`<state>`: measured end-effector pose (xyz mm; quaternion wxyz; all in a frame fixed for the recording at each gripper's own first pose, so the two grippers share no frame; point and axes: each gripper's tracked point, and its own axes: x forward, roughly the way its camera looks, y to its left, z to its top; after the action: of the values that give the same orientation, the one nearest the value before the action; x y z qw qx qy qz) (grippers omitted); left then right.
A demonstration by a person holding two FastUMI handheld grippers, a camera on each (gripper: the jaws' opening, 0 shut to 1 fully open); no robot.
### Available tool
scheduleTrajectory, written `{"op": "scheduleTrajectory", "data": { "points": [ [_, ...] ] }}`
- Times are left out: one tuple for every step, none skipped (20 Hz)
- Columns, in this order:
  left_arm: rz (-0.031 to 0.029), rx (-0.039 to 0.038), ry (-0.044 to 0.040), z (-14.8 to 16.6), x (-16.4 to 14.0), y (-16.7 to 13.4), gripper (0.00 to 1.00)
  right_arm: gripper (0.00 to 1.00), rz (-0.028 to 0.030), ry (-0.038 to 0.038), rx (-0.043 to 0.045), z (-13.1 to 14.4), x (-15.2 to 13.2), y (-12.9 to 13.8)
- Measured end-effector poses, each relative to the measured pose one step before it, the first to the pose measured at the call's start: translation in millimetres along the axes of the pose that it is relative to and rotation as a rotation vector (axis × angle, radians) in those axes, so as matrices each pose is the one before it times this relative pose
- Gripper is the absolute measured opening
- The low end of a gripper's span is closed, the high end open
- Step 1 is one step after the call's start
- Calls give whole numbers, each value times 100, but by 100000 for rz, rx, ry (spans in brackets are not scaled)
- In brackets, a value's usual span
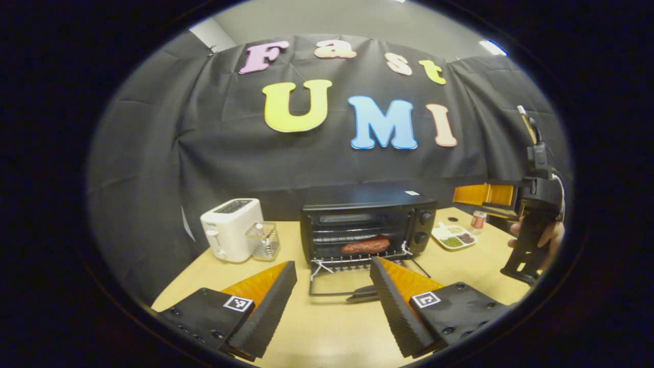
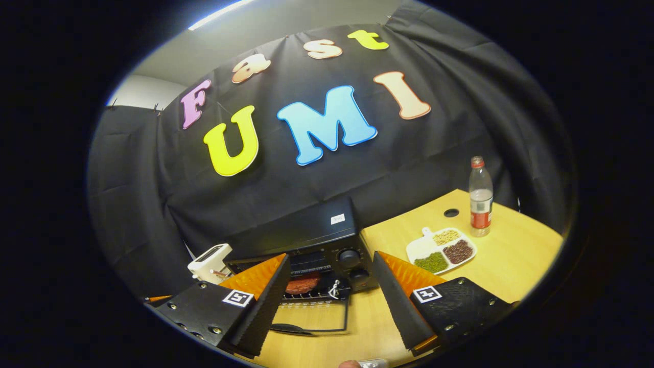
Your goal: Open the electric oven with the left hand, put the food in, and close the electric oven.
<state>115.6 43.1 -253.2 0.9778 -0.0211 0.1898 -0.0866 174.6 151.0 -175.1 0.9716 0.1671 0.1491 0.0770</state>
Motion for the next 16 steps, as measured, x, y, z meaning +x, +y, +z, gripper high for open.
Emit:
{"op": "scheduleTrajectory", "data": {
  "points": [
    [-1697,144,1934,-802,425,-771,95,98,-104,-606,-2132,332,-1026,-377],
    [-1540,-403,1948,-667,395,-700,100,97,136,292,-1851,197,-951,-291],
    [-1837,-918,2431,-822,444,-814,100,98,-512,46,-1839,161,-1030,-384],
    [-1502,-1107,2294,-832,510,-616,97,98,-670,-879,-2068,431,-906,-522],
    [-1383,-1077,2737,-895,472,-660,97,98,-1166,-914,-1830,428,-839,-509],
    [-1193,-619,3358,-1211,590,-532,97,98,-886,-685,-1365,318,-835,-457],
    [-920,-570,3742,-1153,568,-358,94,98,-944,-383,-1028,193,-725,-328],
    [-1022,-758,3498,-1058,766,-370,97,98,-877,-431,-946,203,-606,-353],
    [-569,-1184,3743,-1020,705,-288,97,98,-1314,483,-1029,-130,-548,-458],
    [-382,-1469,3882,-1038,492,-192,97,98,-1003,1139,-964,-142,-594,-441],
    [-423,-1431,2551,-702,727,-335,100,98,-1063,929,-939,-227,-461,-405],
    [-389,-973,2308,-636,584,-220,98,98,-1558,410,-890,-52,-422,-548],
    [-305,-330,2447,-659,649,-164,100,97,-1721,270,-680,-148,-507,-523],
    [106,-197,2176,-542,629,45,100,97,-1536,286,-360,-62,-365,-429],
    [31,-95,1501,-338,731,-45,100,97,-1553,324,-279,-147,-201,-421],
    [469,165,1426,-417,617,-45,100,97,-1926,629,-243,-100,-226,-476]
  ]
}}
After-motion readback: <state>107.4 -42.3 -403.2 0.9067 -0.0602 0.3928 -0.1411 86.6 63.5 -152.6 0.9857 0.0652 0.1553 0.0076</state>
